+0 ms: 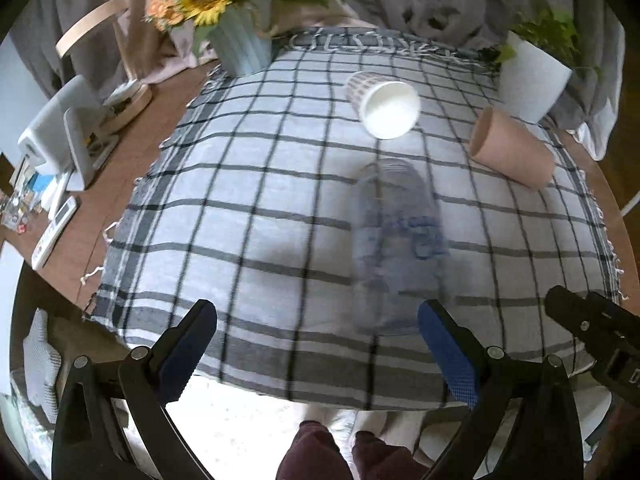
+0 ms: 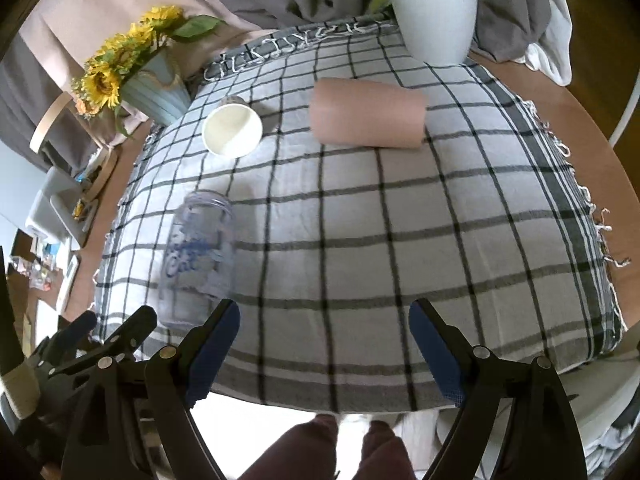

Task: Flip cup upside down
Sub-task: 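Grasp the jar with the left gripper while the right gripper releases it, then rotate the held jar with the left gripper so its bottom faces up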

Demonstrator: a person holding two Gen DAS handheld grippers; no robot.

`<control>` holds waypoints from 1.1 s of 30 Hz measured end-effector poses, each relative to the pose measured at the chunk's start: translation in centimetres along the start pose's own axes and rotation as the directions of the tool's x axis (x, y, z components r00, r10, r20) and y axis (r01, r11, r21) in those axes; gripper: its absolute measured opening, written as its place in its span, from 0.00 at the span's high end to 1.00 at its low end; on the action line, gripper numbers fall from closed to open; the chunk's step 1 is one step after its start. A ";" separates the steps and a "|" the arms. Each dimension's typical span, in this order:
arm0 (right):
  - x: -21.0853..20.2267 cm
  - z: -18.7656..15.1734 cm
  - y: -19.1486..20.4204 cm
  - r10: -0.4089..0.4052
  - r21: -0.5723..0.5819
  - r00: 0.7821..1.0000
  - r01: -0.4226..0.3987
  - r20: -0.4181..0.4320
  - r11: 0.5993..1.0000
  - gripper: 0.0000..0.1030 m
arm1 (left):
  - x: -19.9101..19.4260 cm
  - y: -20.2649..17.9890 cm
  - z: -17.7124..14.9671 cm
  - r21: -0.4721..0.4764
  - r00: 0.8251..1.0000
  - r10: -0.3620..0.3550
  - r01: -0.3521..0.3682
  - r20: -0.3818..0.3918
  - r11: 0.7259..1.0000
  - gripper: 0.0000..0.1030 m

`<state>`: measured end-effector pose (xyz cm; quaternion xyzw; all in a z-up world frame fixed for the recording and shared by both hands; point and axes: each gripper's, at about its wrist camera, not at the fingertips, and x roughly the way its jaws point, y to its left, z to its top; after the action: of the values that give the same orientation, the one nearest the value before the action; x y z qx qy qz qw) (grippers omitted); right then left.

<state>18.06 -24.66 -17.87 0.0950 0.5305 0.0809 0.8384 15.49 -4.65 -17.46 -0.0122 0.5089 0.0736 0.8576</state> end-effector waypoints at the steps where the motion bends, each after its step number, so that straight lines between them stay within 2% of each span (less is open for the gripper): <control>1: 0.0 -0.1 -0.3 -0.002 -0.001 1.000 0.002 -0.003 1.000 0.16 | 0.0 -0.5 -0.1 0.008 1.000 -0.012 0.012 0.008 1.000 0.00; 7: 0.0 -0.4 -1.9 -0.034 -0.009 0.999 0.034 -0.003 0.999 0.16 | 1.1 -2.7 -0.3 0.049 0.999 -0.050 0.049 0.019 0.998 0.00; 12: 0.4 -0.7 -2.8 -0.048 -0.002 0.999 0.048 -0.020 0.999 0.16 | 2.5 -3.4 -0.4 0.040 0.998 -0.069 0.068 0.004 0.997 0.02; 19: 1.0 -1.0 -3.4 -0.056 0.000 0.998 0.056 -0.037 0.998 0.16 | 4.1 -3.6 -0.7 0.034 0.997 -0.074 0.075 -0.025 0.997 0.12; 24: 1.2 -1.1 -3.1 -0.059 -0.016 0.998 0.059 -0.034 0.998 0.16 | 4.4 -3.9 -0.8 0.049 0.996 -0.093 0.093 -0.015 0.994 0.30; 33: 1.1 -0.9 -2.9 -0.051 -0.021 0.998 0.051 -0.030 0.998 0.16 | 3.3 -4.1 -0.1 0.075 0.996 -0.093 0.092 0.010 0.993 0.31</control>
<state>17.79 -27.08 -19.94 0.0715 0.5446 0.0664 0.8330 17.51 -8.29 -20.61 -0.0034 0.5044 0.0148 0.8633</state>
